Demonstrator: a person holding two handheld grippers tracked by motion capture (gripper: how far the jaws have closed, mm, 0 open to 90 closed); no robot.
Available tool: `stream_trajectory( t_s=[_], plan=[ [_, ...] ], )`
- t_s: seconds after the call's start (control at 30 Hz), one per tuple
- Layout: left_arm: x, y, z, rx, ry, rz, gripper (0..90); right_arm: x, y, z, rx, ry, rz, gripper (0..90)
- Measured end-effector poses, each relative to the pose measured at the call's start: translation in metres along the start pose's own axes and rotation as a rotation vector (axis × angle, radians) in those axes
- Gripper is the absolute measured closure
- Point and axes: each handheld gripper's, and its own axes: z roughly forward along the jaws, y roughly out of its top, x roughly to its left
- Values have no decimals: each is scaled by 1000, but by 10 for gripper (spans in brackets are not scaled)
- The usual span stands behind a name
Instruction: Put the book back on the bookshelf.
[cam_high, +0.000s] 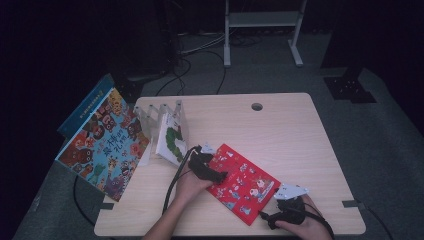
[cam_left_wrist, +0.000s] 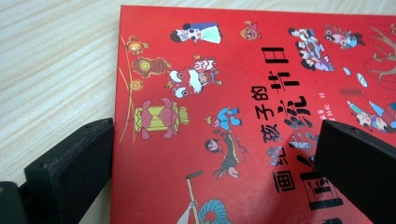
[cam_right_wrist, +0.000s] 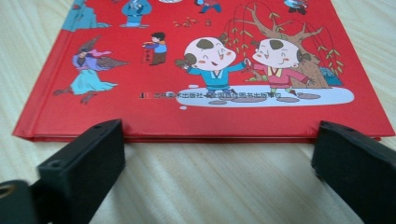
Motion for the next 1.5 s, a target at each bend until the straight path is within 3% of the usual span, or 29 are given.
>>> stream_trajectory(
  t_s=[0.2,0.27,0.4,0.57,0.73,0.77,0.9,1.0,1.07,1.3,1.5],
  plan=[
    [-1,-7,-3,-39,17,3,0,-1,1,1,5,0,-4,2],
    [-2,-10,-5,-53,14,-29,0,-1,1,1,5,0,-4,2],
    [-4,-10,-5,-45,33,-17,0,-1,1,1,5,0,-4,2],
    [-1,-10,-6,-66,0,-70,0,-1,1,2,7,4,-2,0],
    [1,-9,-8,-80,-22,-98,0,-1,2,2,8,3,-1,0],
    [2,-8,-9,-81,-19,-78,0,-1,1,2,8,3,-1,0],
    [1,-3,-15,-97,-27,-82,0,-1,2,2,7,1,-1,0],
    [0,4,-21,-112,-24,-50,0,0,2,2,8,-3,3,0],
    [-2,8,-26,-124,-27,-51,0,0,2,2,8,-5,5,0],
    [1,22,-41,-137,-77,-37,0,0,3,3,7,-10,9,0],
    [-4,35,-58,-154,-95,11,0,0,4,5,6,-9,6,0]
  ],
)
